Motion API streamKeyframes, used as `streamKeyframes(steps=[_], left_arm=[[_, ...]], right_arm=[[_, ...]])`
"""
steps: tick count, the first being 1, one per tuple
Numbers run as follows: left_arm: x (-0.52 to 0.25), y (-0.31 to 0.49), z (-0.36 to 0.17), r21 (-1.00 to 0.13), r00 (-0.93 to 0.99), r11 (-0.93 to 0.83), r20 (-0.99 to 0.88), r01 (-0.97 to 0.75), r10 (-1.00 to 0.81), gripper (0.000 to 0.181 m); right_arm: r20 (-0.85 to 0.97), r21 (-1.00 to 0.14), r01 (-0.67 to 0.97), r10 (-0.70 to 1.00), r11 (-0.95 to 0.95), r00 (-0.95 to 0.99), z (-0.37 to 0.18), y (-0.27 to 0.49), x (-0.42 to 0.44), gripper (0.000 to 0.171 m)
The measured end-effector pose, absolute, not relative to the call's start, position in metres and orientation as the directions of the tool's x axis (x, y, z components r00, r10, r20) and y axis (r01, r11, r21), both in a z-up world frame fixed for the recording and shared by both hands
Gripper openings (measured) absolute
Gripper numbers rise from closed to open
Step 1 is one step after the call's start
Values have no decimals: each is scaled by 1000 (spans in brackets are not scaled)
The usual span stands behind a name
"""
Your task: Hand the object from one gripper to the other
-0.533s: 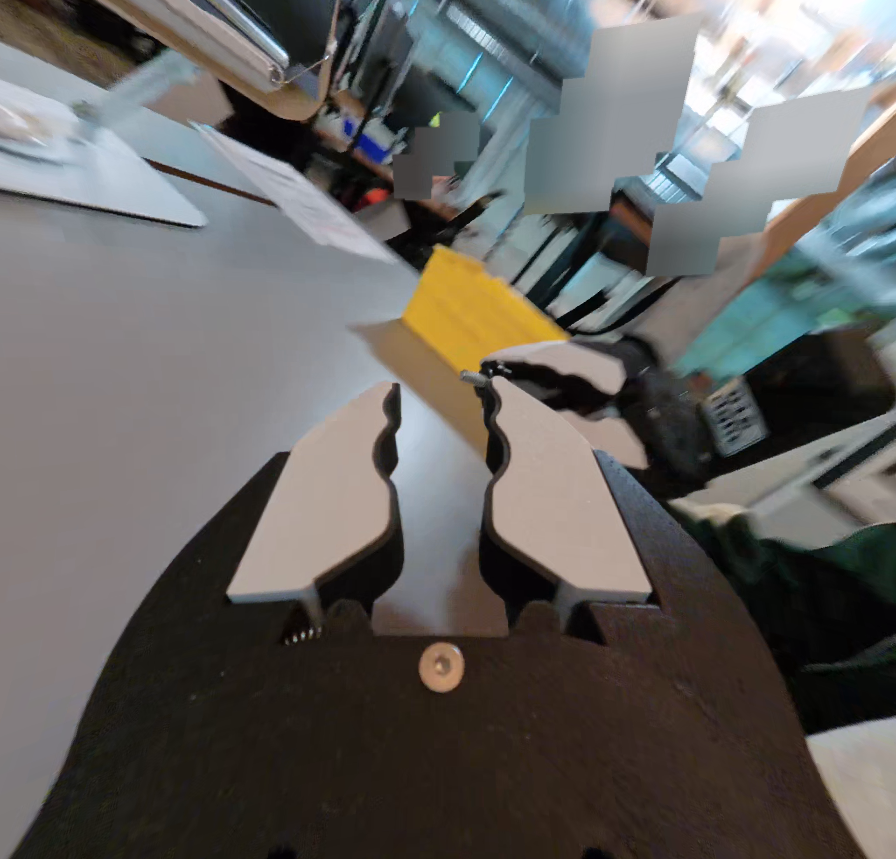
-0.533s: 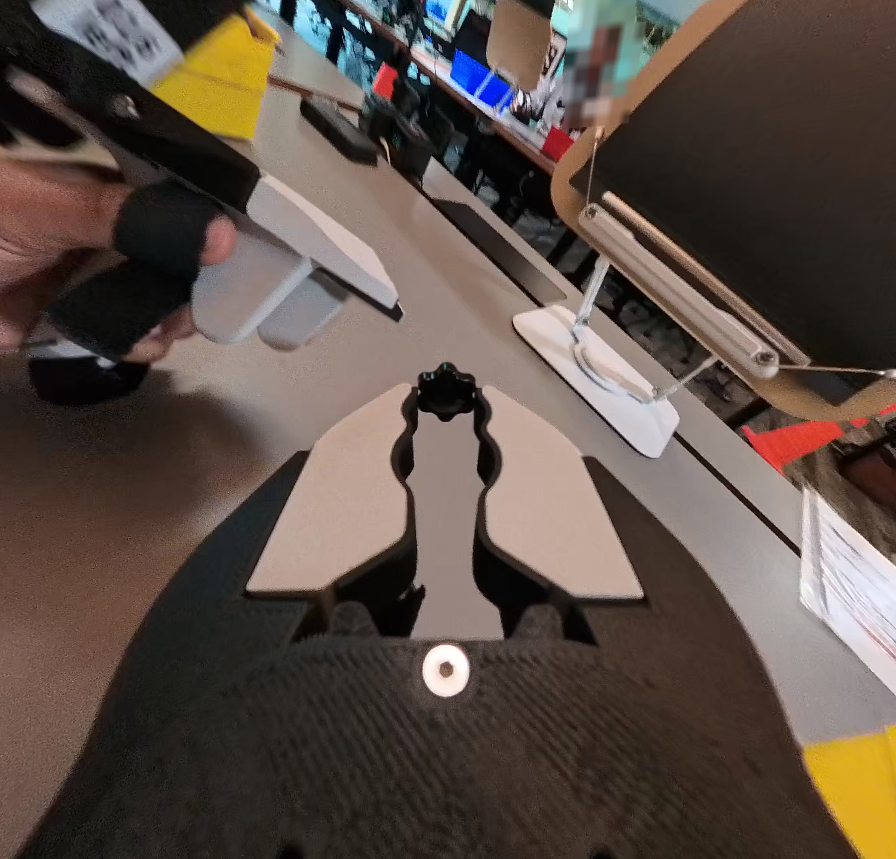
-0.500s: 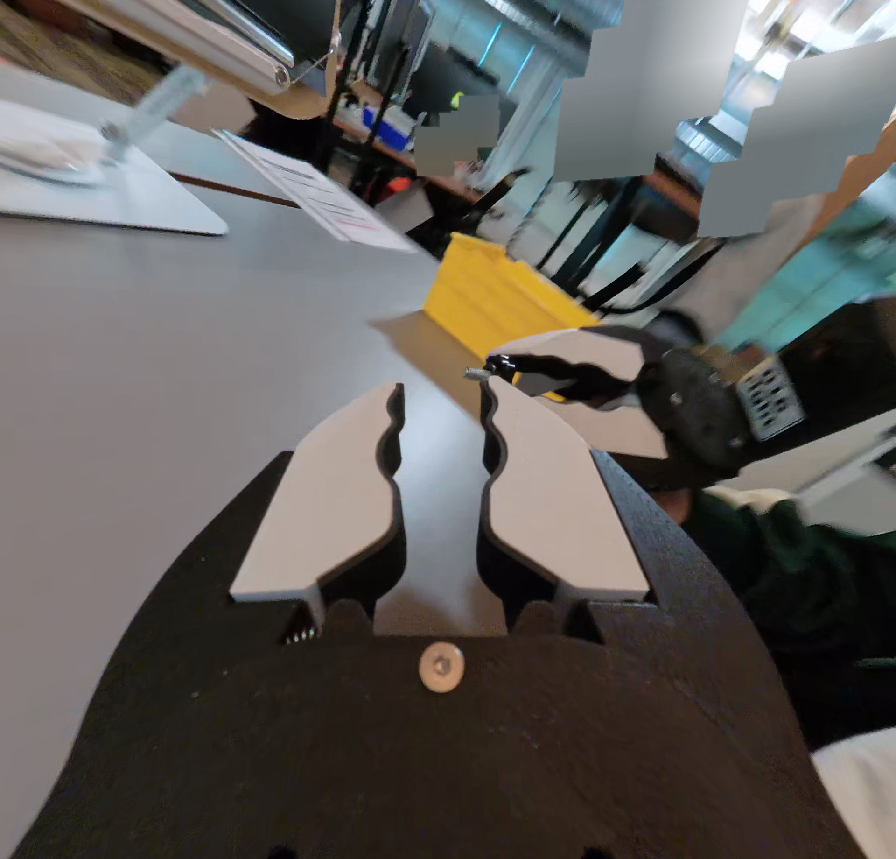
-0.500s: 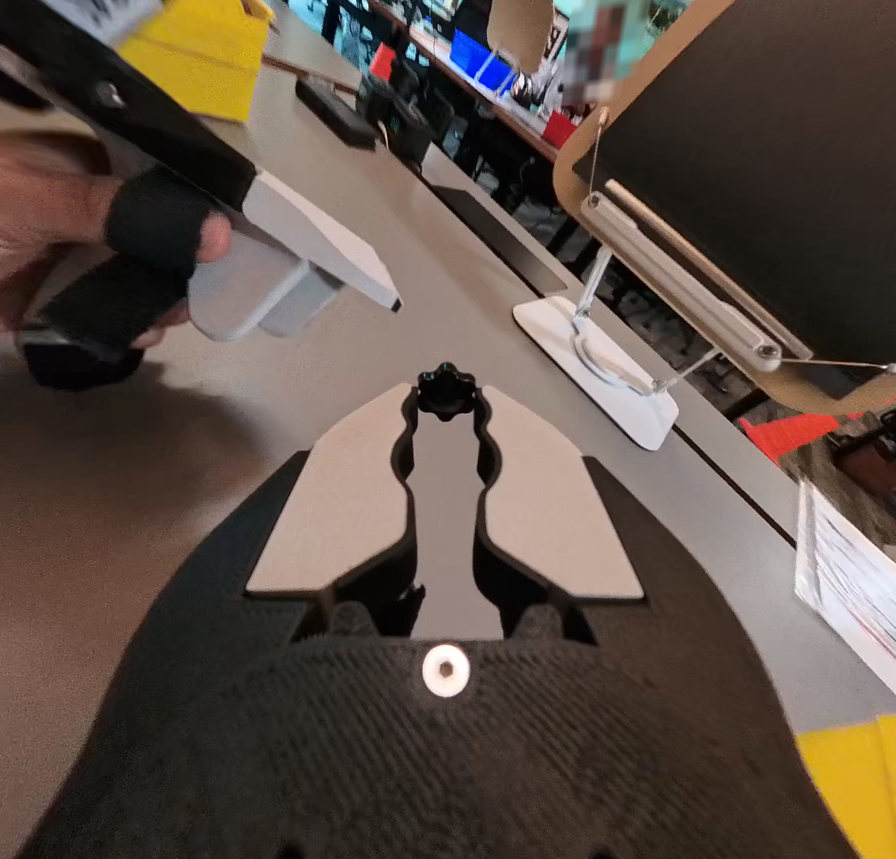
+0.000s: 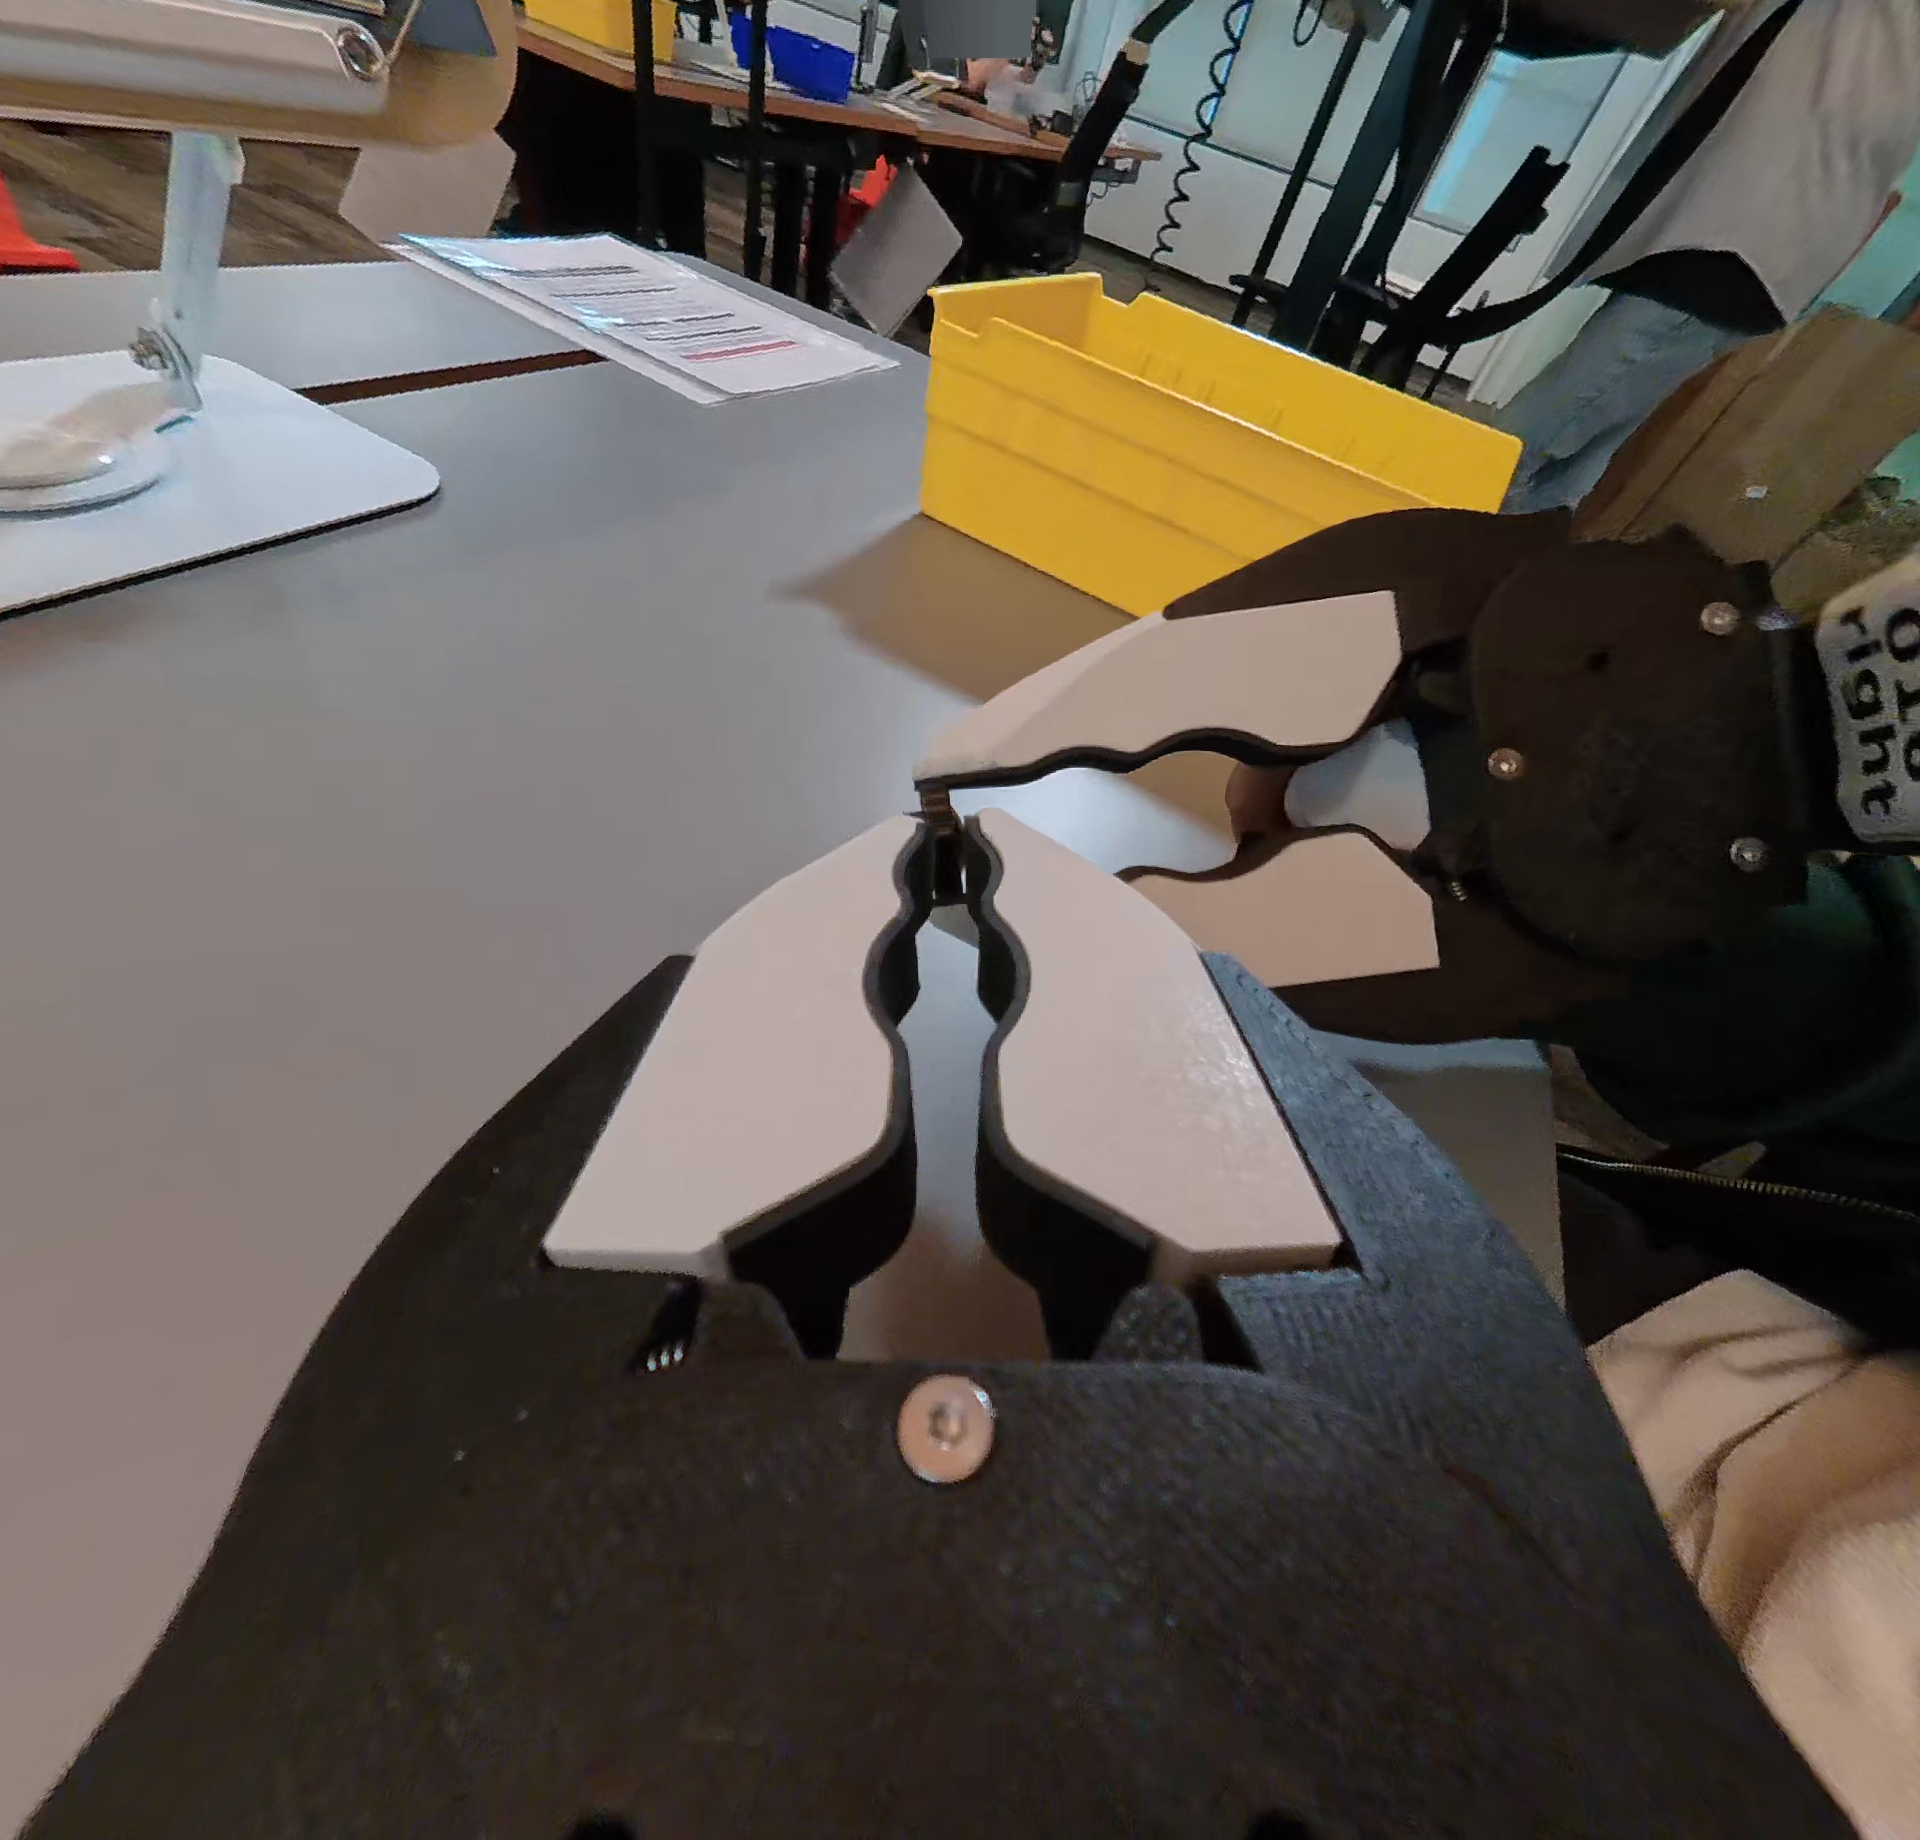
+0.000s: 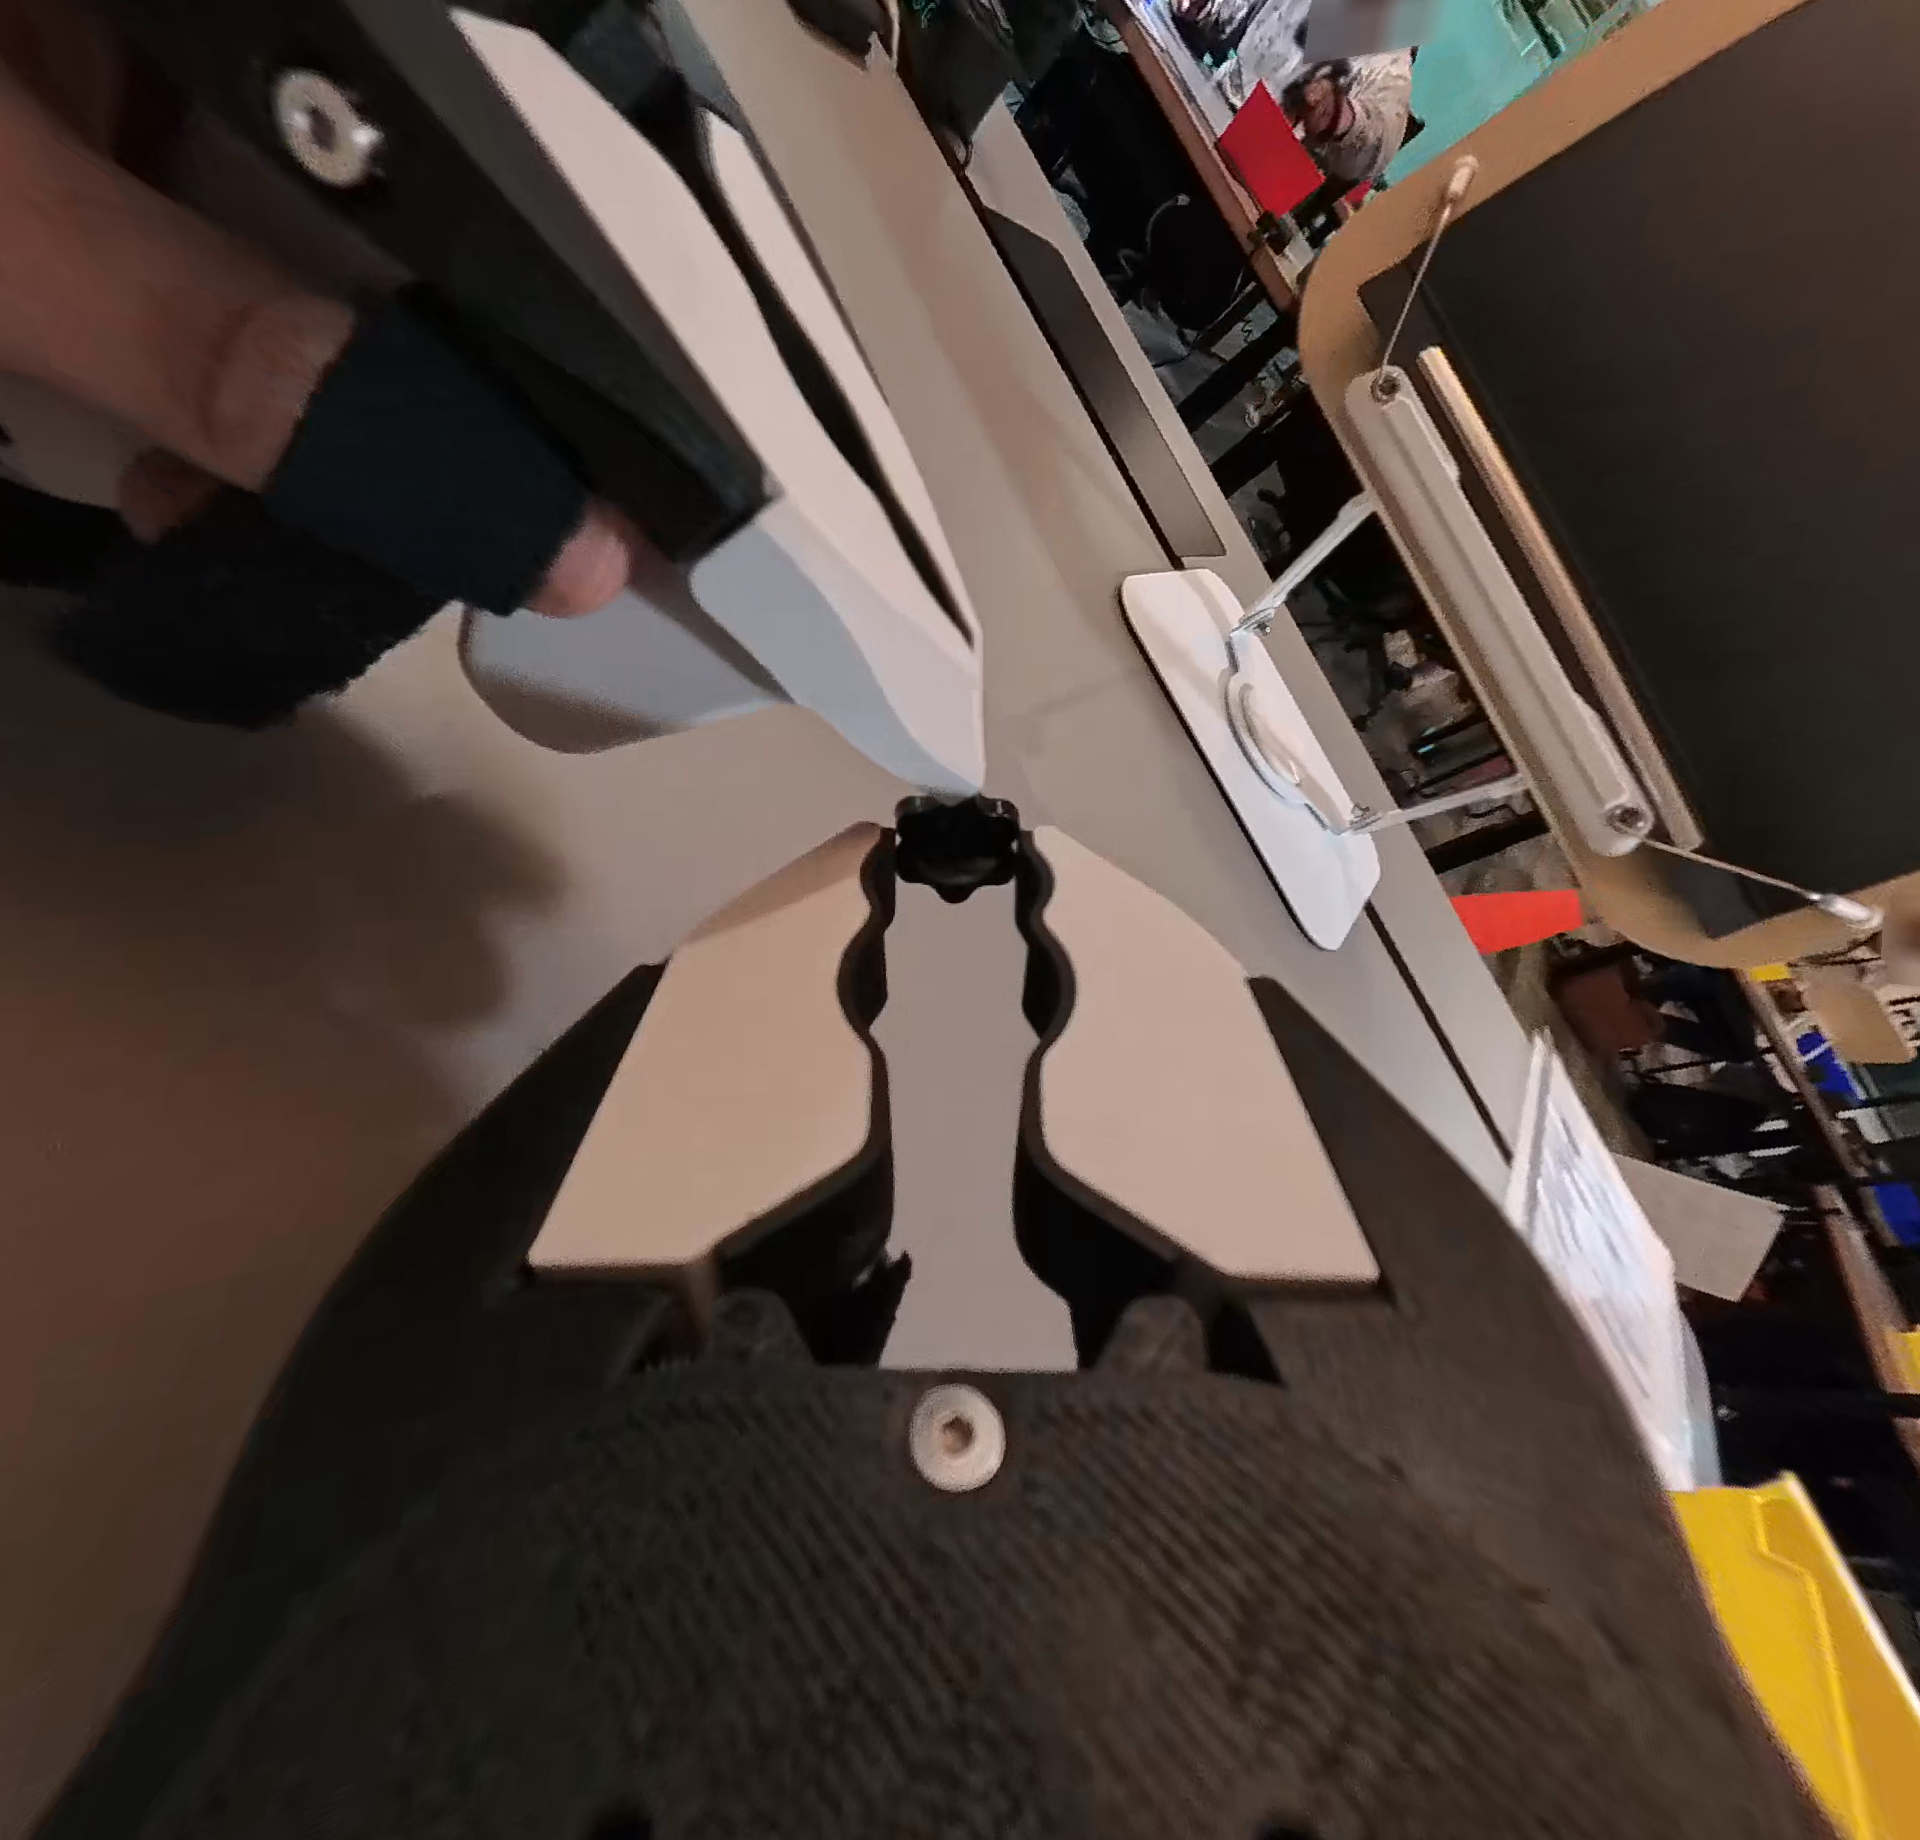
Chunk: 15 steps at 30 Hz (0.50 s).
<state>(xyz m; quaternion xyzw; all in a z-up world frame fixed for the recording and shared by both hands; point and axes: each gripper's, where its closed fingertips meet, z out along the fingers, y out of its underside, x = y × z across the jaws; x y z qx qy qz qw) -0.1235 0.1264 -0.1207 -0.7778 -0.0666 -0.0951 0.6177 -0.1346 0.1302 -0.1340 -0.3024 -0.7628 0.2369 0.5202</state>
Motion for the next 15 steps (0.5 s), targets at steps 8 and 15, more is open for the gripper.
streamKeyframes(steps=[8, 15], left_arm=[[-124, 128, -129, -939, 975, -270, 221, 212, -2, 7], [-124, 127, -128, -930, 964, -267, 266, 253, -13, 5]], right_arm=[[689, -639, 214, 673, 739, -267, -135, 129, -135, 22], [700, -634, 195, 662, 749, -267, -134, 129, -135, 22]])
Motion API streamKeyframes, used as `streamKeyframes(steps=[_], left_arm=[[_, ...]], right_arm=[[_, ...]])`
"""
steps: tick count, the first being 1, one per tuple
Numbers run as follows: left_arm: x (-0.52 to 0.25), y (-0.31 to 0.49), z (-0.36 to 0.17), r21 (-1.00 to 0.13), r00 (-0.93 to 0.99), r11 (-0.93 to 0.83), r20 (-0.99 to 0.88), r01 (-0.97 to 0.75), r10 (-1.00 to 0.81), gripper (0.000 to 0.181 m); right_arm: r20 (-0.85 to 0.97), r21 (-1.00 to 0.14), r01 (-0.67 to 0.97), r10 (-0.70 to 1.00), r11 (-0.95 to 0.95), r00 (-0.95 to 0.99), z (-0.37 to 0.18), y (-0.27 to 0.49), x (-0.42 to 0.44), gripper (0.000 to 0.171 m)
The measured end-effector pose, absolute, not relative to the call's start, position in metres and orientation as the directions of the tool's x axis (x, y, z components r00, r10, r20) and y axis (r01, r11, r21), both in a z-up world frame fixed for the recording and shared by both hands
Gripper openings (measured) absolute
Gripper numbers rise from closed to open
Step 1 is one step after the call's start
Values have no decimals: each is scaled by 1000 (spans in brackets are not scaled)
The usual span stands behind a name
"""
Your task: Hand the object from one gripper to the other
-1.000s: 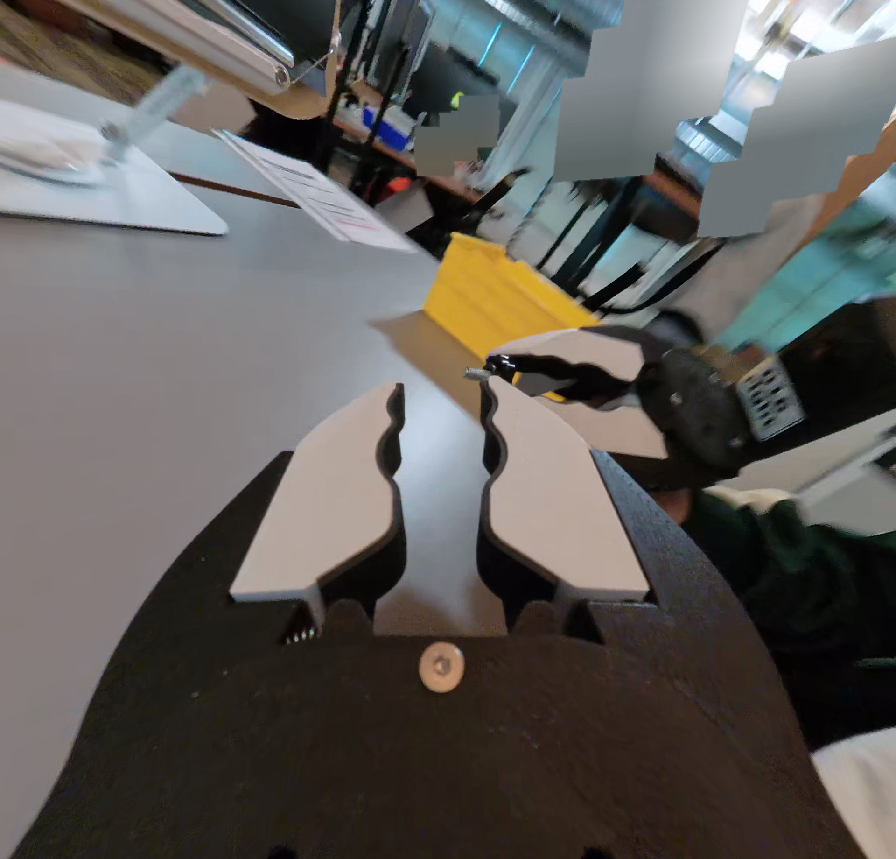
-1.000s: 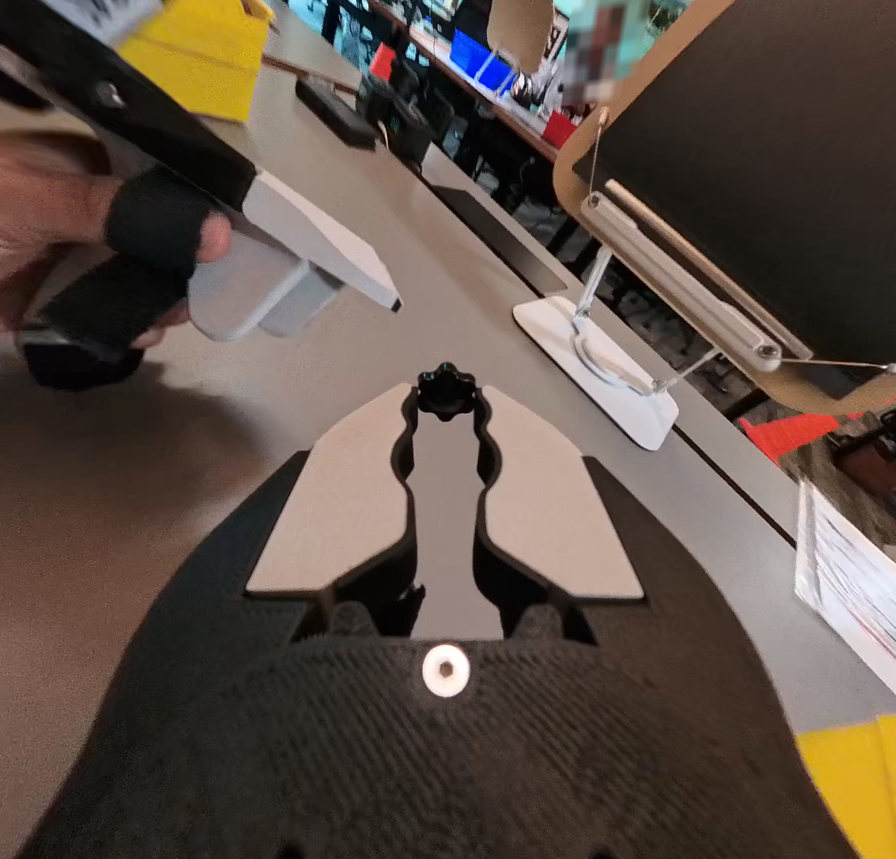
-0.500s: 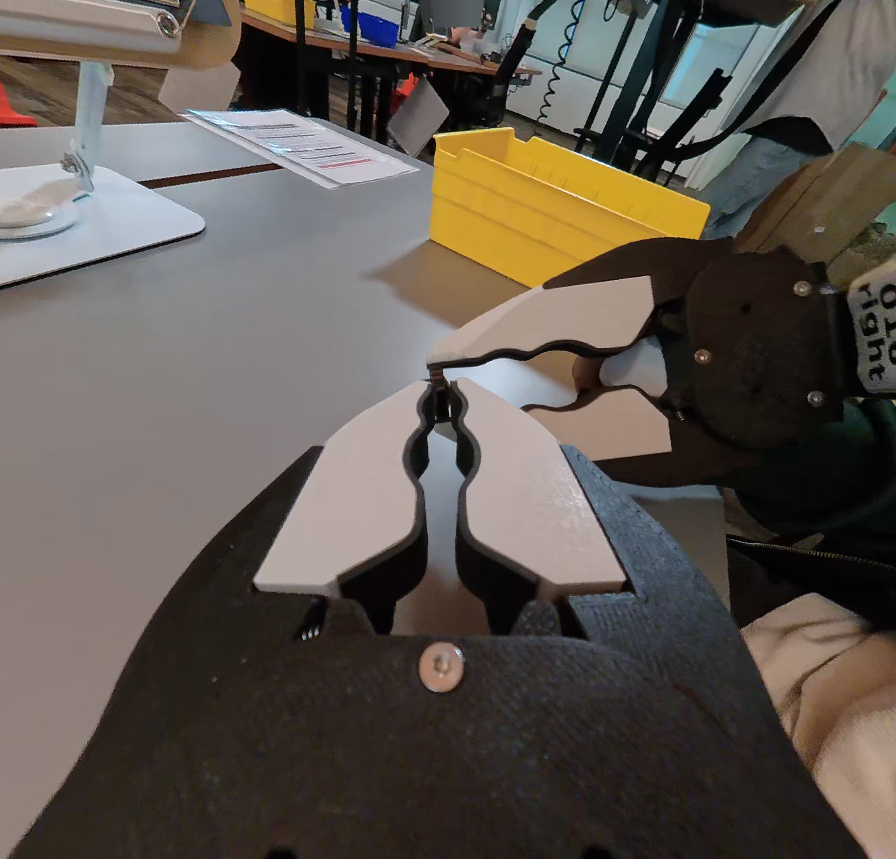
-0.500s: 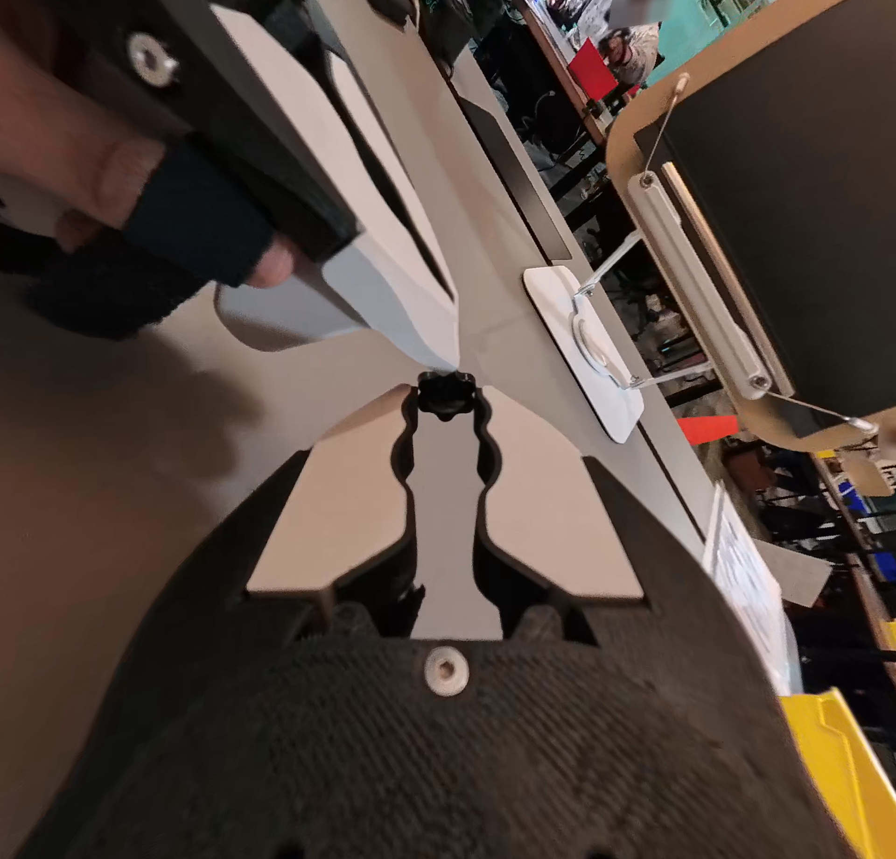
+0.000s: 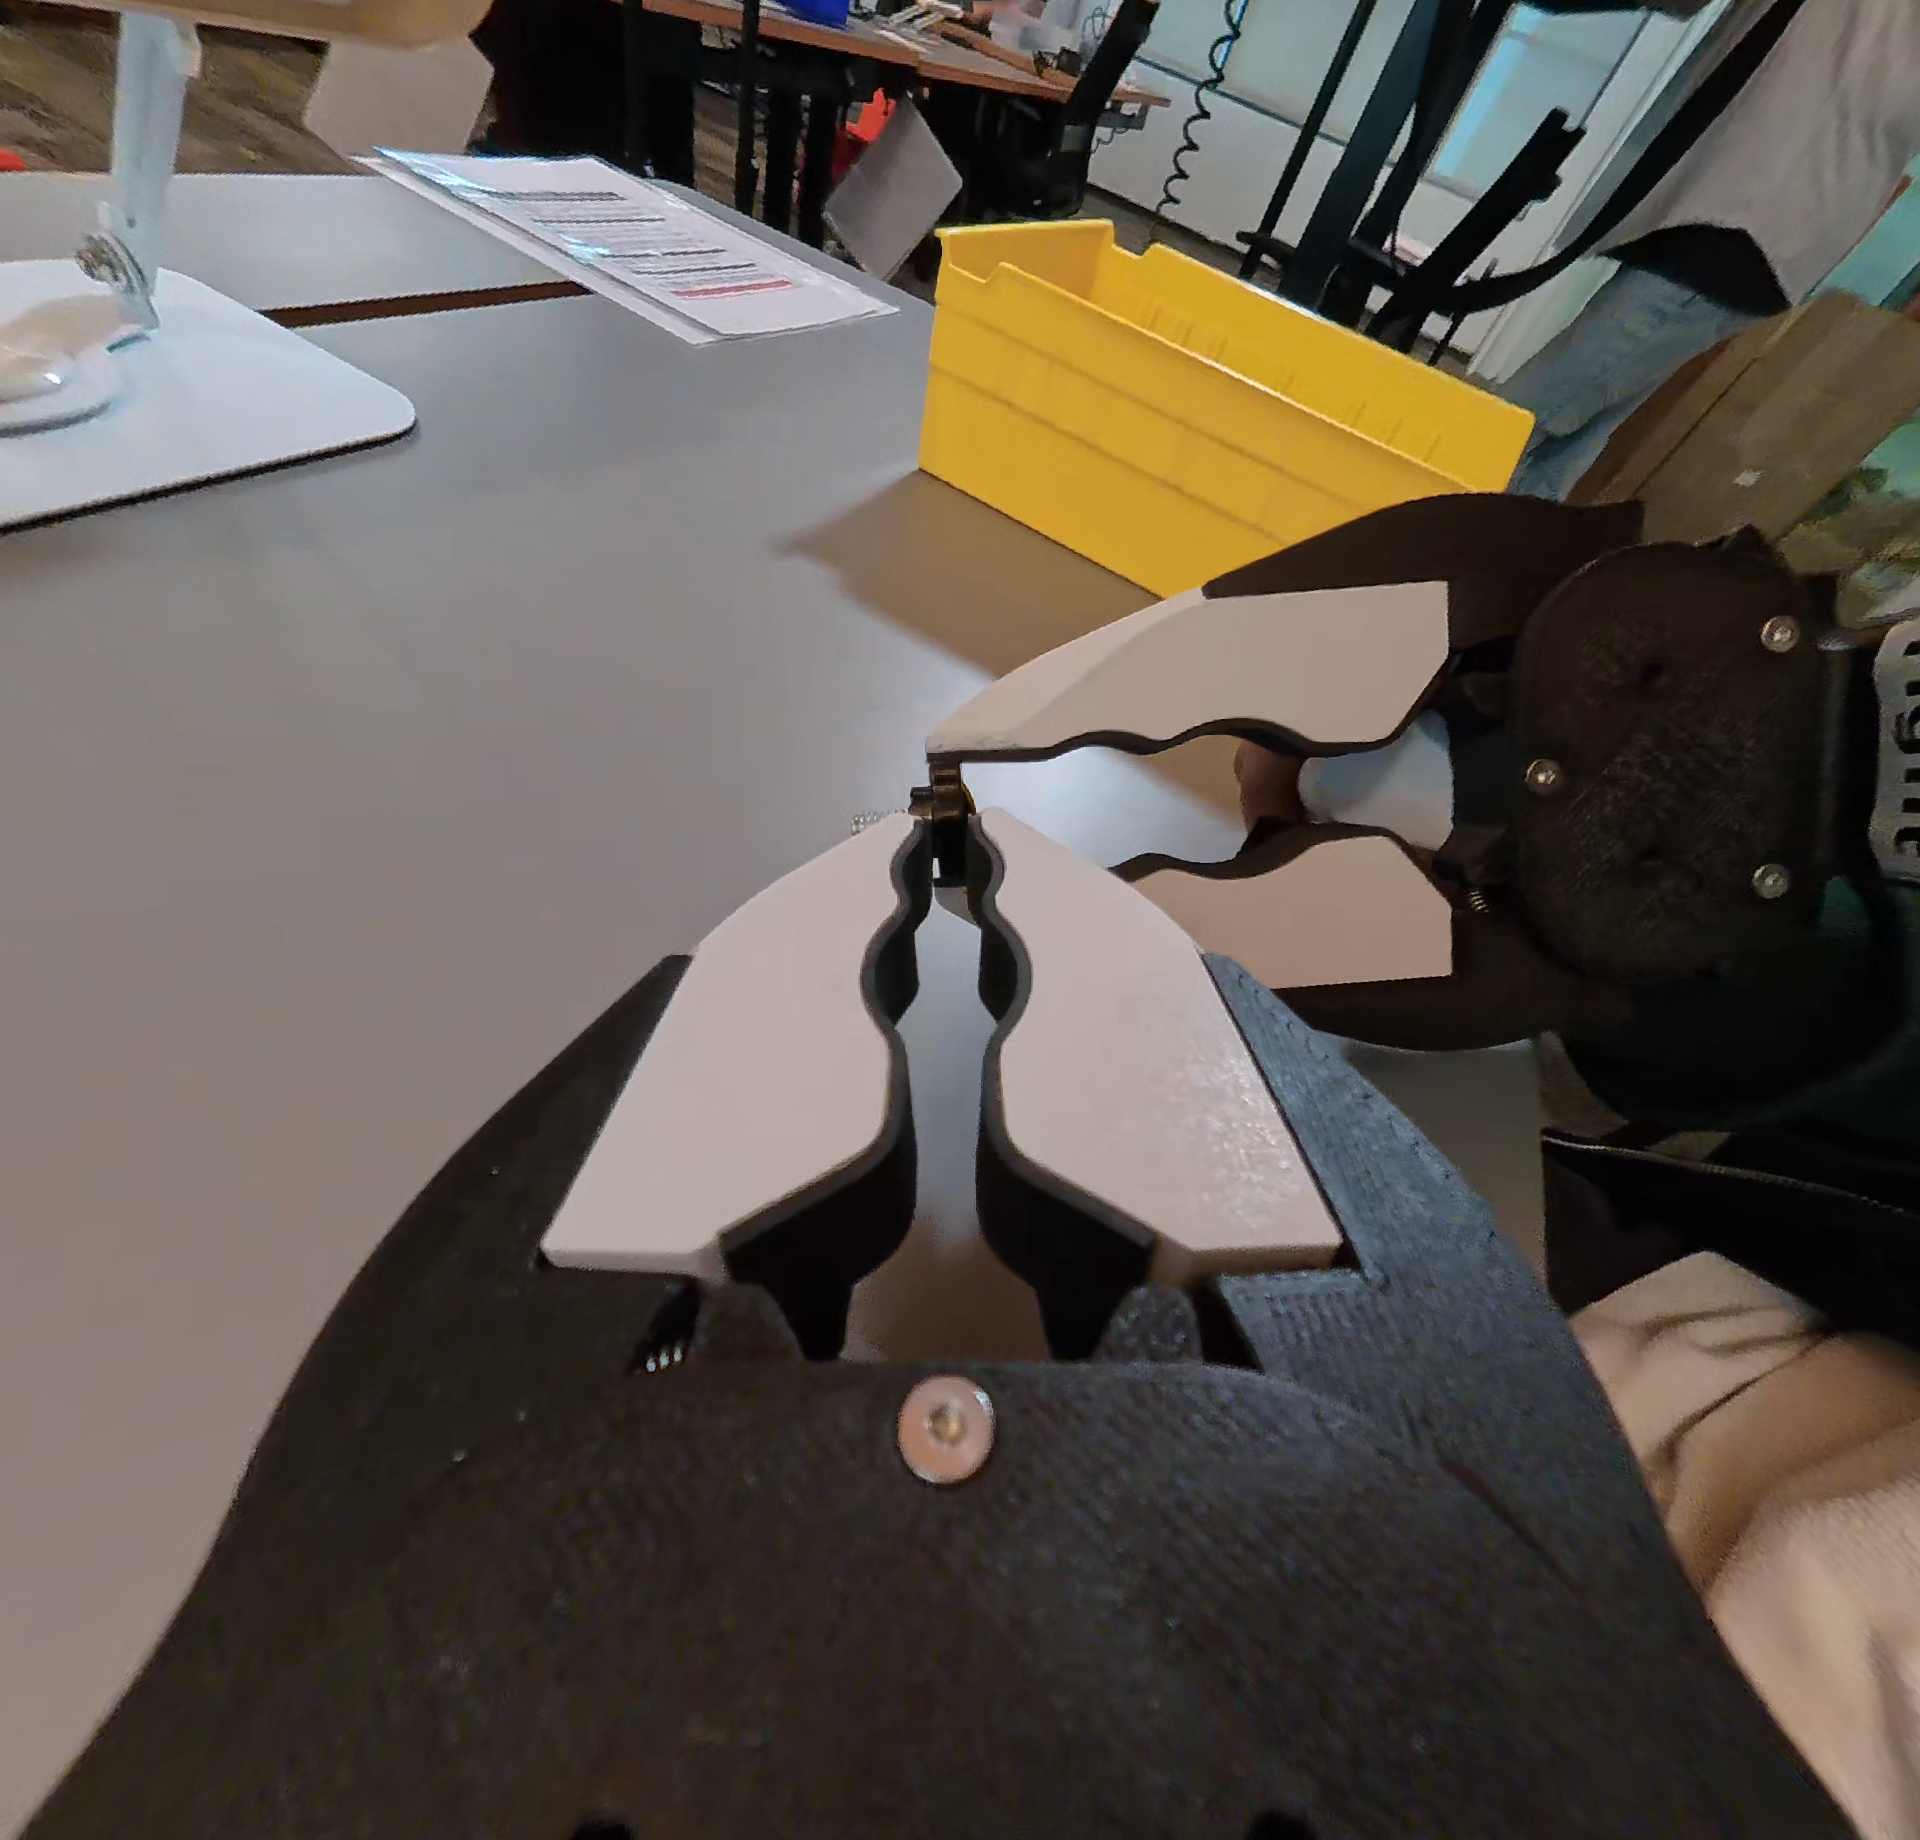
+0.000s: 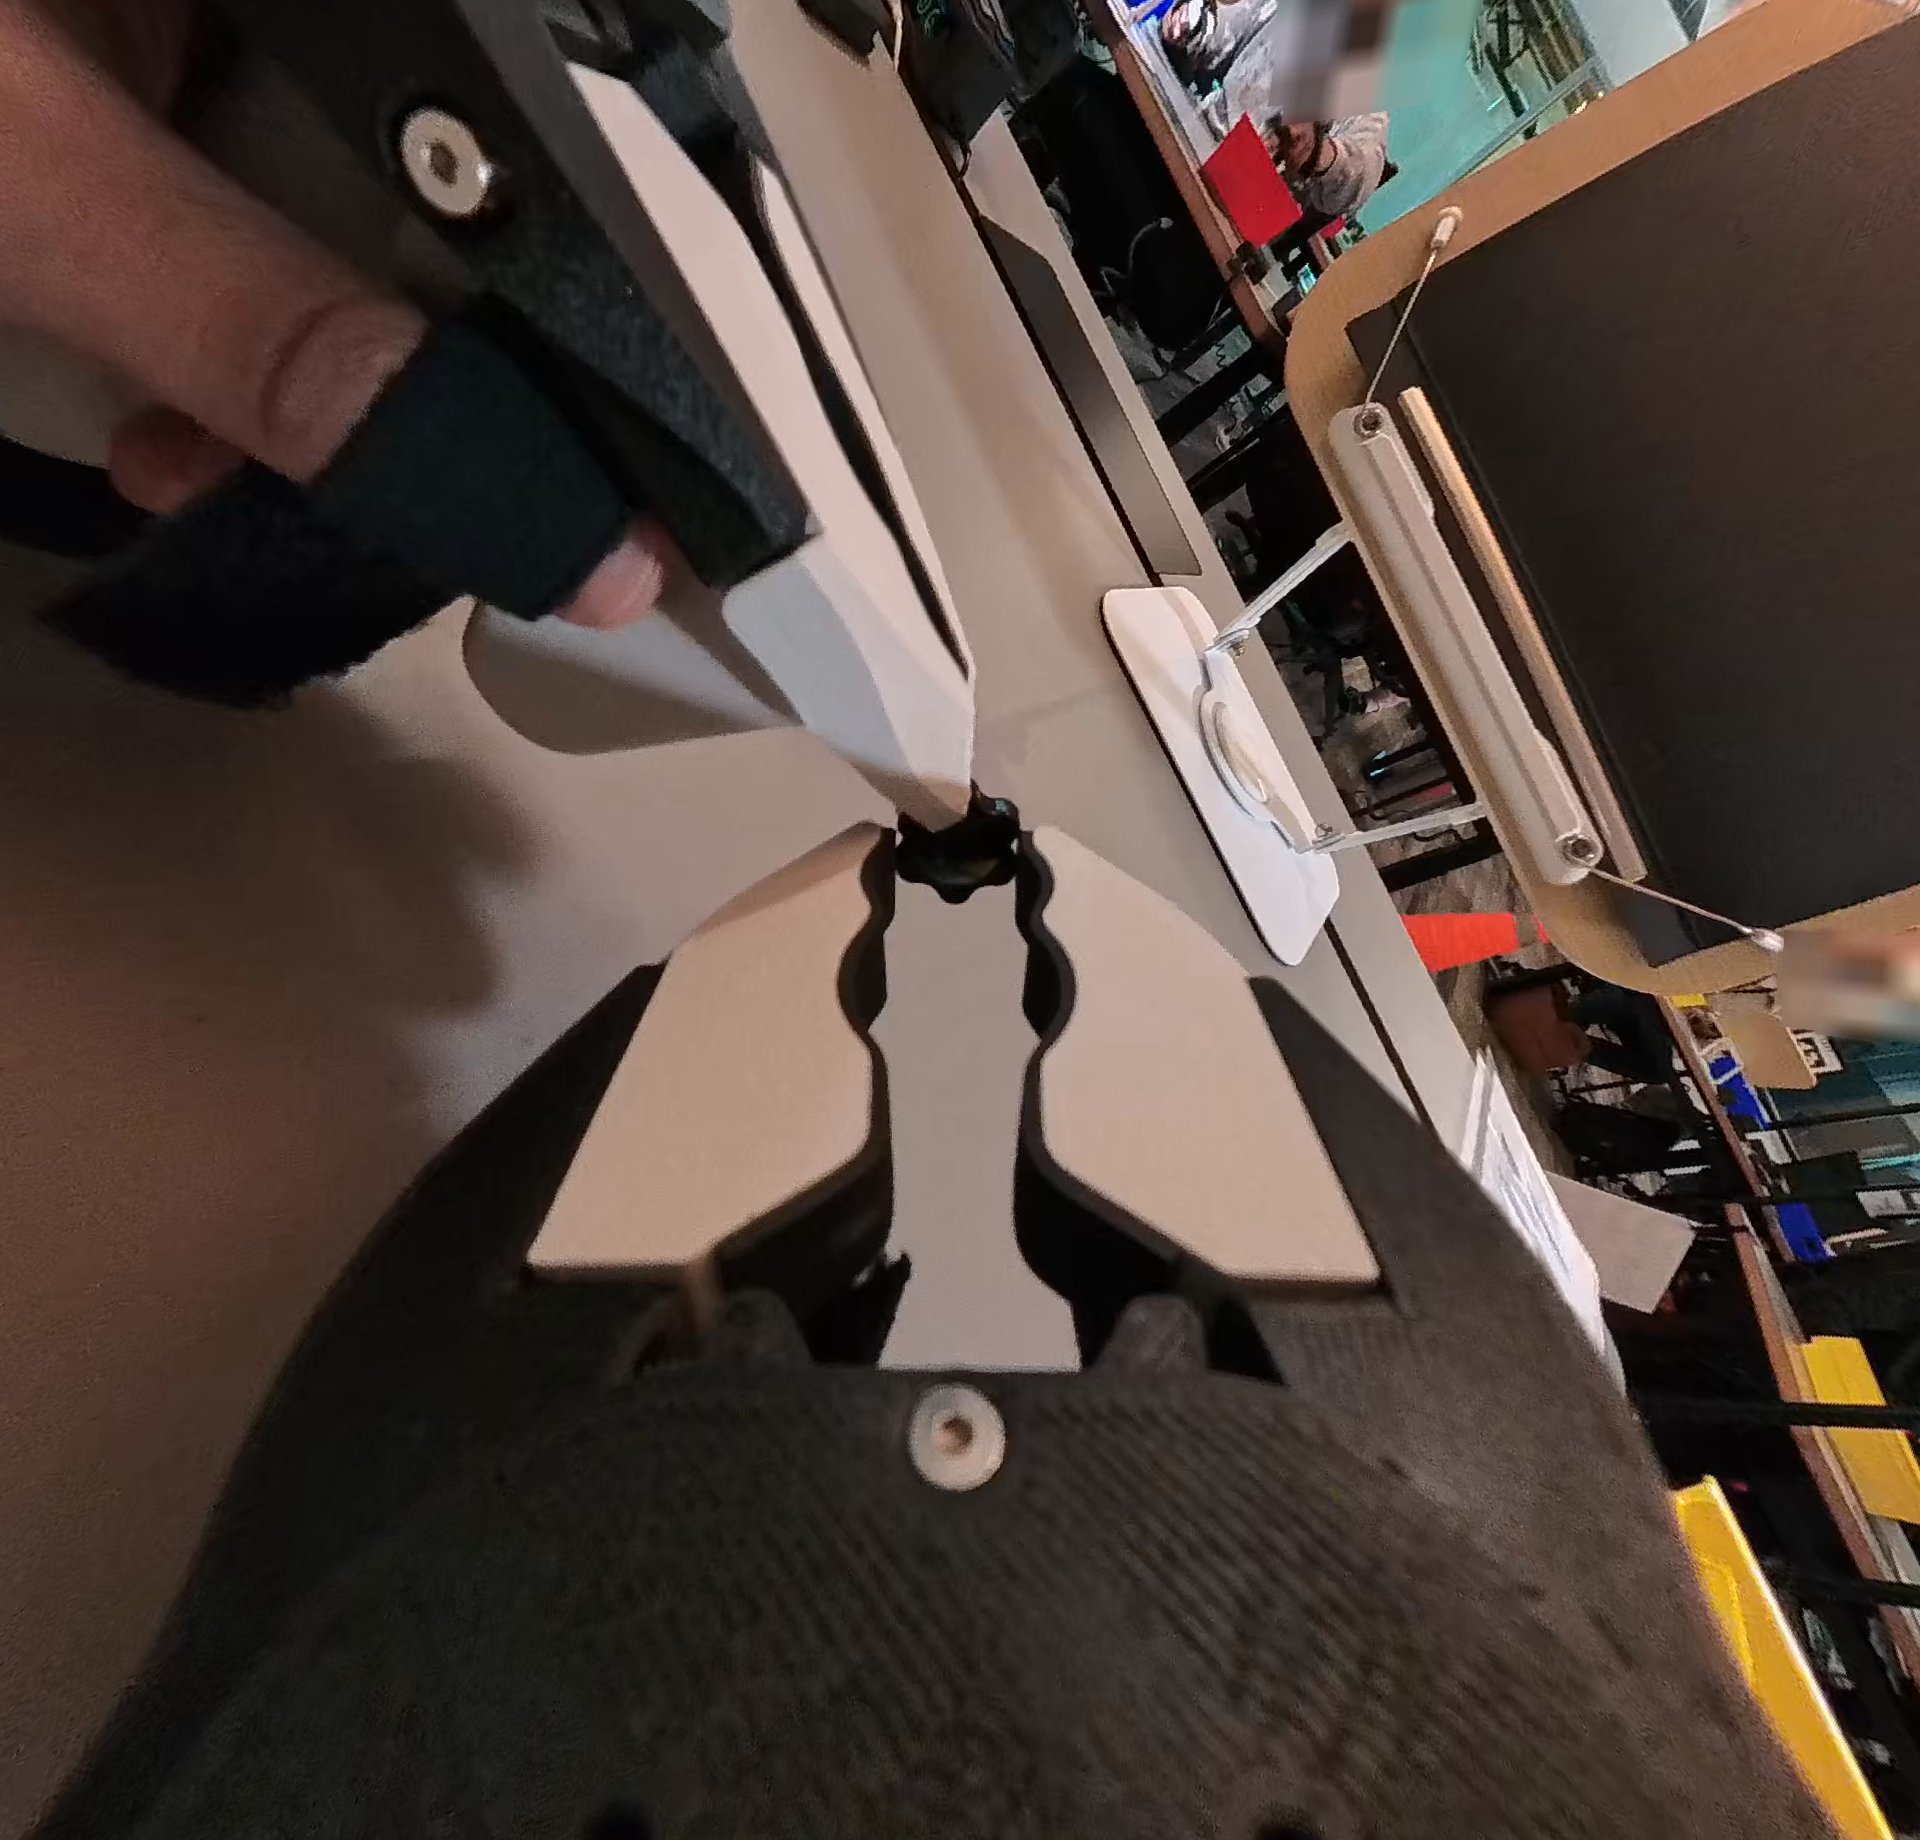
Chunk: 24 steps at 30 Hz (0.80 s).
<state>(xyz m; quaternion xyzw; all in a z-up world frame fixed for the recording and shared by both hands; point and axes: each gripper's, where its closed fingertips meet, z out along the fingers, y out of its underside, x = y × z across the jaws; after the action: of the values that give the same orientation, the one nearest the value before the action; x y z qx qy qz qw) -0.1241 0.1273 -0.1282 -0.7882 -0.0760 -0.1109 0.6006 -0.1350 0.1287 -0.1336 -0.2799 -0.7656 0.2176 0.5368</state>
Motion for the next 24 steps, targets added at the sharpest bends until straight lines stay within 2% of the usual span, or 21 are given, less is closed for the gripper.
streamKeyframes(steps=[4, 7, 9, 11, 13, 14, 20, 24], left_arm=[[-128, 125, -123, -903, 922, -220, 386, 370, -31, 5], [-132, 122, -113, -828, 825, -151, 556, 540, -98, 5], [-134, 119, -103, -696, 671, -100, 714, 711, -199, 5], [-138, 115, -97, -513, 469, -78, 828, 855, -309, 5], [-142, 112, -96, -373, 316, -88, 871, 924, -376, 4], [-141, 112, -96, -338, 276, -100, 878, 936, -391, 4], [-123, 116, -96, -413, 317, -207, 870, 887, -377, 4], [-121, 115, -96, -408, 303, -223, 870, 885, -390, 4]], right_arm=[[676, -672, 152, 685, 724, -272, -130, 126, -135, 29], [628, -733, 97, 724, 674, -286, -123, 123, -135, 39], [578, -785, 47, 758, 618, -302, -115, 120, -134, 44], [523, -835, 3, 793, 551, -313, -106, 119, -132, 44], [463, -876, -33, 821, 481, -334, -98, 118, -130, 44], [438, -891, -47, 830, 451, -346, -95, 118, -129, 44], [346, -931, -68, 813, 358, -469, -95, 118, -123, 42], [300, -948, -68, 798, 312, -522, -94, 118, -118, 41]])
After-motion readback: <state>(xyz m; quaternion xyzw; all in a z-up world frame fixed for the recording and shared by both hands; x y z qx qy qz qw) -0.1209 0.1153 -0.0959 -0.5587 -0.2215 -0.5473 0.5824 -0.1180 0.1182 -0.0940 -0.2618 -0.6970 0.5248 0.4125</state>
